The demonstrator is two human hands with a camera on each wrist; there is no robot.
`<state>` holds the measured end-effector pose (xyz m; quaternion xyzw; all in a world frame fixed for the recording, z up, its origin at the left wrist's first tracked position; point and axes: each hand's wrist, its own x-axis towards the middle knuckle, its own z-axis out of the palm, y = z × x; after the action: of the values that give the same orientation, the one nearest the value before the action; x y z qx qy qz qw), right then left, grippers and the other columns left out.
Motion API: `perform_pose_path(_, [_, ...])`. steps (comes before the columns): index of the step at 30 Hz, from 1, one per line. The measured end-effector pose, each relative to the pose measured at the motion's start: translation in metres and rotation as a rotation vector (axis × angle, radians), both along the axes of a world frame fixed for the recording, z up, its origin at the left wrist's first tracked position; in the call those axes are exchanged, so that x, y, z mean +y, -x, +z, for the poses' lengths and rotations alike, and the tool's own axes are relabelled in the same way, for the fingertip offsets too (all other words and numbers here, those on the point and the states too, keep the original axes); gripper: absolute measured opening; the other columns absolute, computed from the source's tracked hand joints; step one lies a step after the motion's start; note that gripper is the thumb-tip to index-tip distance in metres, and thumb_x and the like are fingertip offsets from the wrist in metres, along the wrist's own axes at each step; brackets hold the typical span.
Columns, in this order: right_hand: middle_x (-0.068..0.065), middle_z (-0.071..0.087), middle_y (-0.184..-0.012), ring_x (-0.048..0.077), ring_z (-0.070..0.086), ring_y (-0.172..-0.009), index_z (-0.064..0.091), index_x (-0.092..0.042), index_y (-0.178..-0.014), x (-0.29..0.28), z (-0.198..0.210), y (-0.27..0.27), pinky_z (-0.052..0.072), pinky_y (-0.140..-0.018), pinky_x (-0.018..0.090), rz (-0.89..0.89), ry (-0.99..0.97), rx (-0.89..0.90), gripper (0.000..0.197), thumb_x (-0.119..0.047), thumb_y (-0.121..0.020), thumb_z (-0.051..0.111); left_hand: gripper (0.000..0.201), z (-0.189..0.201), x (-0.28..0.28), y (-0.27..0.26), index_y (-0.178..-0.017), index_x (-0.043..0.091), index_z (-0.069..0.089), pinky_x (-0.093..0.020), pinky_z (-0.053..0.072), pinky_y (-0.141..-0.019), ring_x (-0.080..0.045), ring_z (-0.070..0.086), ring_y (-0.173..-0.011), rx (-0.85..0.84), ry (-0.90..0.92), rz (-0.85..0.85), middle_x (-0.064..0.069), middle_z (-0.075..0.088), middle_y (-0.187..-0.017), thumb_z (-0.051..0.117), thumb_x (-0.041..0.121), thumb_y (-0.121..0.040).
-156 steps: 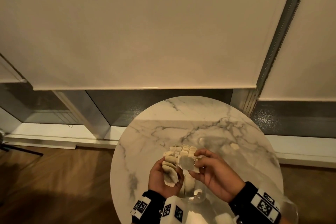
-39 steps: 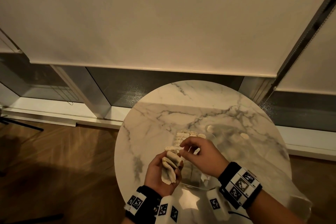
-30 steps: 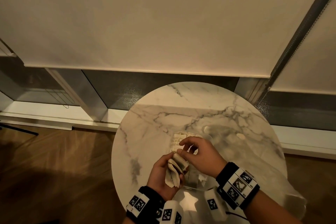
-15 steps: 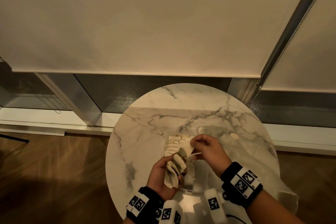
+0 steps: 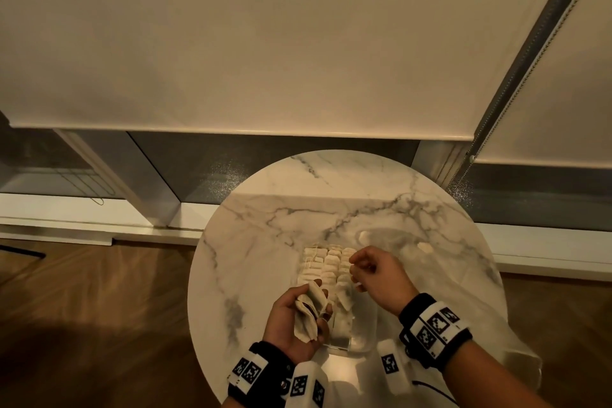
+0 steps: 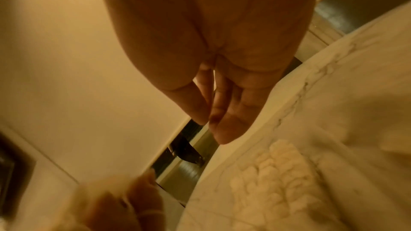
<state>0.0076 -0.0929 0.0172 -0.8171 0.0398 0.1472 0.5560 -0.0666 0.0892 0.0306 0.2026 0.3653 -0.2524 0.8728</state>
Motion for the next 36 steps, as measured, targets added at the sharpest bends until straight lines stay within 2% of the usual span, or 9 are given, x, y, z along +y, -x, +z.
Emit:
perform_pose_path(3, [-0.003,0.071,-0.082,0.014,0.068,-0.076,0.068,-0.029,-0.084,-0.003,-0.012,-0.002,0.060,-0.074,0.036,0.104,0.218,-0.007,0.018,-0.011,-0.084,0.067,0.026,0.002,0.005,-0.001,-0.101,0.015,0.067,-0.021,0.044,-0.045,-0.024,0.061,-0.066,-0.009,-0.009,0.010,-0.005,0.064,-0.091,0.064,0.022,-0.076])
perform_pose_path(7, [-0.009,0.068,-0.091,0.008,0.064,-0.083,0.069,-0.027,-0.098,-0.002,-0.015,0.000,0.049,-0.072,0.015,0.373,0.414,0.068,0.019,-0.019,-0.082,0.069,0.023,0.010,0.008,-0.001,-0.099,0.015,0.069,-0.021,0.043,-0.044,-0.024,0.061,-0.066,-0.039,-0.003,0.025,-0.005,0.065,-0.091,0.063,0.022,-0.077])
perform_pose_path(13, [-0.005,0.060,-0.115,0.013,0.060,-0.102,0.056,-0.029,-0.126,0.019,-0.038,0.007,0.051,-0.086,0.026,0.432,0.608,0.116,0.065,-0.055,-0.070,0.075,0.025,0.033,0.004,-0.007,-0.104,0.014,0.067,-0.020,0.040,-0.044,-0.023,0.060,-0.066,-0.080,-0.010,0.023,-0.006,0.067,-0.087,0.060,0.023,-0.081])
perform_pose_path(18, [-0.007,0.061,-0.116,0.016,0.059,-0.105,0.058,-0.035,-0.116,0.034,-0.039,0.010,0.051,-0.087,0.033,0.473,0.634,0.048,0.063,-0.071,-0.065,0.064,0.027,0.046,-0.001,-0.009,-0.109,0.013,0.065,-0.020,0.039,-0.042,-0.023,0.059,-0.065,-0.126,0.007,0.014,-0.007,0.066,-0.086,0.057,0.023,-0.084])
perform_pose_path(22, [-0.010,0.063,-0.109,0.016,0.060,-0.099,0.056,-0.038,-0.103,0.044,-0.033,0.016,0.051,-0.086,0.032,0.584,0.550,0.090,0.037,-0.059,-0.073,0.059,0.028,0.052,-0.003,-0.008,-0.110,0.012,0.065,-0.020,0.038,-0.043,-0.023,0.056,-0.068,-0.146,0.008,0.020,-0.007,0.065,-0.087,0.055,0.024,-0.087])
perform_pose_path(26, [-0.010,0.067,-0.091,0.009,0.063,-0.087,0.059,-0.029,-0.094,0.047,-0.038,0.020,0.054,-0.085,0.034,0.602,0.369,0.036,0.051,-0.073,-0.068,0.054,0.029,0.062,-0.005,-0.008,-0.106,0.010,0.069,-0.020,0.038,-0.042,-0.023,0.055,-0.069,-0.167,-0.009,0.040,-0.006,0.065,-0.090,0.058,0.024,-0.083])
perform_pose_path(32, [0.002,0.072,-0.089,0.018,0.066,-0.088,0.067,-0.023,-0.085,0.051,-0.025,0.024,0.054,-0.082,0.036,0.481,0.192,-0.009,0.041,-0.058,-0.070,0.052,0.028,0.074,-0.006,-0.009,-0.105,0.010,0.071,-0.020,0.038,-0.042,-0.024,0.060,-0.066,-0.211,-0.017,0.027,-0.007,0.066,-0.090,0.058,0.024,-0.085])
perform_pose_path(34, [0.001,0.072,-0.086,0.016,0.066,-0.086,0.071,-0.024,-0.082,0.049,-0.023,0.023,0.052,-0.081,0.032,0.444,0.210,-0.035,0.016,-0.037,-0.081,0.061,0.028,0.076,-0.006,-0.009,-0.105,0.010,0.071,-0.020,0.038,-0.043,-0.024,0.059,-0.066,-0.218,-0.004,0.029,-0.006,0.066,-0.091,0.058,0.024,-0.084])
perform_pose_path(36, [-0.009,0.065,-0.071,0.004,0.059,-0.071,0.067,-0.034,-0.067,0.046,-0.029,0.018,0.048,-0.072,0.022,0.435,0.214,-0.060,0.029,-0.015,-0.088,0.064,0.028,0.077,-0.003,-0.008,-0.104,0.010,0.072,-0.020,0.037,-0.044,-0.023,0.058,-0.067,-0.221,0.007,0.039,-0.006,0.066,-0.091,0.058,0.024,-0.084])
